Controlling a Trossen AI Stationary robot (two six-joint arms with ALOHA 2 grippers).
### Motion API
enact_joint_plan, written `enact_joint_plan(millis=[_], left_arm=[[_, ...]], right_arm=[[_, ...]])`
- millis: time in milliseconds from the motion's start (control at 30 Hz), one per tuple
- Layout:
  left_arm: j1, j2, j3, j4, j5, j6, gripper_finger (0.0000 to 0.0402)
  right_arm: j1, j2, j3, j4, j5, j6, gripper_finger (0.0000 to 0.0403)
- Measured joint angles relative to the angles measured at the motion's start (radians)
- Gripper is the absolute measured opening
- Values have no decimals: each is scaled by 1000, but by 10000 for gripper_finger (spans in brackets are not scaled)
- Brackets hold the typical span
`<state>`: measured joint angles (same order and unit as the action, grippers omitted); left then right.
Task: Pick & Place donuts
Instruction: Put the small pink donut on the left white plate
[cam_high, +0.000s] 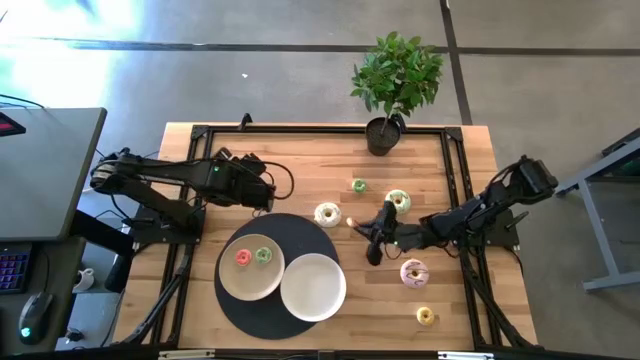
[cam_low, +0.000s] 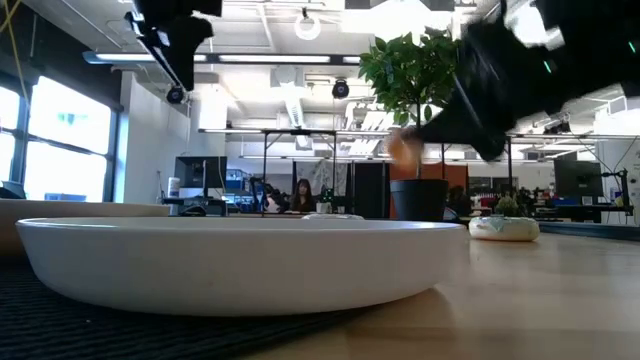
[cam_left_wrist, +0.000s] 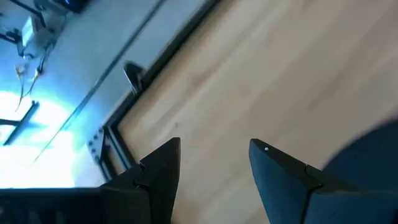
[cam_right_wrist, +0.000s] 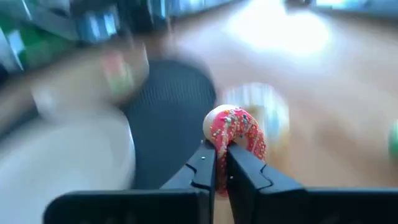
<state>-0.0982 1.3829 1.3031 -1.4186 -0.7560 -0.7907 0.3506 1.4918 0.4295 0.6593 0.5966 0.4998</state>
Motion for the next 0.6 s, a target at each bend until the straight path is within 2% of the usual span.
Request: enact_joint_plan(millis=[100, 167, 367, 600], left_arm=[[0, -14, -15, -22, -13, -8, 188], [-1, -23, -10, -22, -22, -13, 188], [0, -35, -11, -46, -25, -23, 188], [0, -33, -11, -50, -19, -30, 188]], right_arm=[[4, 22, 70, 162, 35, -133, 30], [2, 62, 146, 184, 25, -211, 28], [1, 296, 479, 49, -36, -358, 14], [-18, 614, 886, -158, -187, -388, 19]])
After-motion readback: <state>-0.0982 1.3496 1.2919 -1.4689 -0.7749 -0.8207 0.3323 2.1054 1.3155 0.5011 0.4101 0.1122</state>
